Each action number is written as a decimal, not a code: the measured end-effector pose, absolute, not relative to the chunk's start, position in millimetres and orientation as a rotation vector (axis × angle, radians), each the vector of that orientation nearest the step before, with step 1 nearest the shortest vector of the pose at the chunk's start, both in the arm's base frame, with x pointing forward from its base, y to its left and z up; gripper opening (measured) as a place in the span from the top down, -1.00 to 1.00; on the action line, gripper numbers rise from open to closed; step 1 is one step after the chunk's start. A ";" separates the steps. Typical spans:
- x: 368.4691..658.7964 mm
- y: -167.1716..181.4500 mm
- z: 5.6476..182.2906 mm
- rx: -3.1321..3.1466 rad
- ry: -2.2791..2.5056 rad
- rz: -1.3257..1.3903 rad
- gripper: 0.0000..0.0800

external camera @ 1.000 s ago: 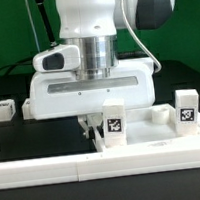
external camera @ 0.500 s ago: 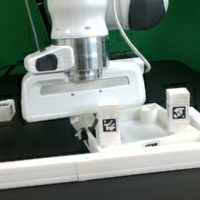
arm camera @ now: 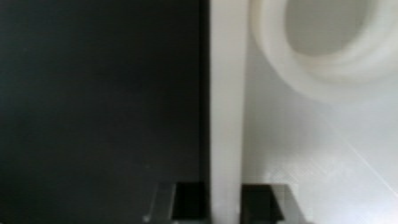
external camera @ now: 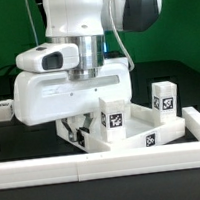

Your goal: Assemble square table

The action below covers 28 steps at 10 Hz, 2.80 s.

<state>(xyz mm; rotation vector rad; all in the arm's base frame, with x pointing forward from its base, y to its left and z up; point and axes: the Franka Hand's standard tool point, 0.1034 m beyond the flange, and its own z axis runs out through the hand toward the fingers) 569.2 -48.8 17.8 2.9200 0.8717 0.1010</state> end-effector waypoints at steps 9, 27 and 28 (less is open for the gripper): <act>580.3 -48.5 21.5 2.566 1.559 0.033 0.83; 599.3 66.3 15.1 1.330 2.605 -0.102 0.83; 599.3 64.7 14.9 1.257 2.637 -0.117 0.83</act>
Offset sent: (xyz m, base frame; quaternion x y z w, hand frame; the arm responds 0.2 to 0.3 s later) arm 0.0000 0.0000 0.0000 0.0000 0.0000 -0.1938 0.9810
